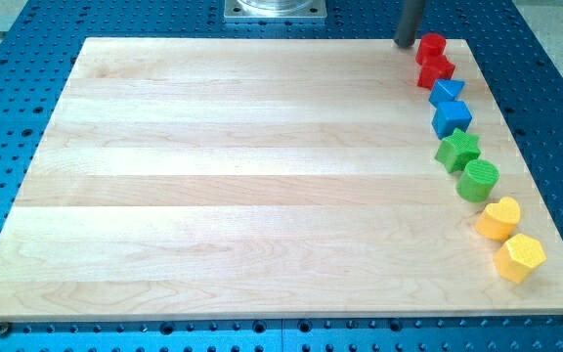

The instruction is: Move the red circle horizontally left to the red star

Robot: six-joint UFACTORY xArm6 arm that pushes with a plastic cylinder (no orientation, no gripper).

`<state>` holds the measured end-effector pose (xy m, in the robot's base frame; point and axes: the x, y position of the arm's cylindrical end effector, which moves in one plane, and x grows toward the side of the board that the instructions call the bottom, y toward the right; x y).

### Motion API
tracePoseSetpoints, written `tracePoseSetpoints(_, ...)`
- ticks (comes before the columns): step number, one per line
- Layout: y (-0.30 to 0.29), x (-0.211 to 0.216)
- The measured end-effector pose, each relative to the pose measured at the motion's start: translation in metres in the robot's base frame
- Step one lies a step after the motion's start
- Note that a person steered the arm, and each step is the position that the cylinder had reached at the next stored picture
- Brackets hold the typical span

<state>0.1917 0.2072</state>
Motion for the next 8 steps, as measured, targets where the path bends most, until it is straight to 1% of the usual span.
tracePoseSetpoints(2,0.071,0.008)
tracePoseSetpoints(3,0.097,0.066)
tracePoseSetpoints(4,0.094,0.135)
tracePoseSetpoints(5,0.085,0.148)
tracePoseSetpoints(7,0.080,0.074)
tracePoseSetpoints(8,0.048,0.051)
